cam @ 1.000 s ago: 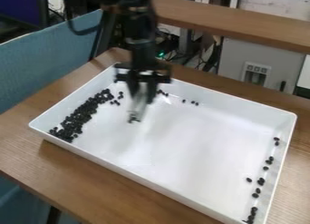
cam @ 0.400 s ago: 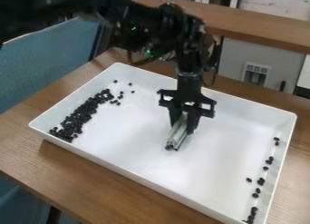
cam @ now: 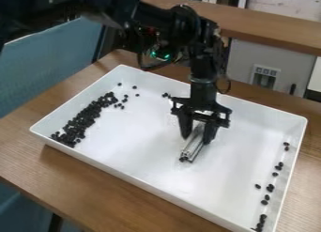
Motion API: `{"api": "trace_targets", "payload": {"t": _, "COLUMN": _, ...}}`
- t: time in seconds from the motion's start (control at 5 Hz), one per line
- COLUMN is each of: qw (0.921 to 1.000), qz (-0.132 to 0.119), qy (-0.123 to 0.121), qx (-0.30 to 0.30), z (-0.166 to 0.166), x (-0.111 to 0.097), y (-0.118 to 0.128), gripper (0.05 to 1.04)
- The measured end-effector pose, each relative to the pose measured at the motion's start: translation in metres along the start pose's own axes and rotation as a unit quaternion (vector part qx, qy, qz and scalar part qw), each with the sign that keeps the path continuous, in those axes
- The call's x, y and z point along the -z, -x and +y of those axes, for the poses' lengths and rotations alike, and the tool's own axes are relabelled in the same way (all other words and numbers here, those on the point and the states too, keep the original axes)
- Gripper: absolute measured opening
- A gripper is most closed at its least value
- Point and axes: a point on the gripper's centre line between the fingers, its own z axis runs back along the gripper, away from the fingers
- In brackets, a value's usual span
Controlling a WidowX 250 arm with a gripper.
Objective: Sweep into pile
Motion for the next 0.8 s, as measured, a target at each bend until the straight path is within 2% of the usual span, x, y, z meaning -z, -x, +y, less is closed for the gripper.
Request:
{"api": "trace_targets", "payload": {"t": 0.2, "qw": 0.9992, "qz": -0.020, "qy": -0.030, "qx": -0.017, "z": 0.007, "x": -0.027, "y": 0.009, "gripper": 0.994}}
{"api": "trace_targets", "payload": {"t": 0.4, "qw": 0.9979, "qz": -0.009, "qy": -0.064, "qx": 0.001, "z": -0.012, "x": -0.050, "y": 0.027, "gripper": 1.003}}
{"api": "trace_targets", "payload": {"t": 0.6, "qw": 0.9965, "qz": -0.016, "qy": -0.082, "qx": 0.013, "z": -0.031, "x": -0.081, "y": 0.057, "gripper": 1.000}}
{"api": "trace_targets", "payload": {"t": 0.8, "qw": 0.9936, "qz": -0.016, "qy": -0.112, "qx": 0.004, "z": -0.032, "x": -0.100, "y": 0.092, "gripper": 1.001}}
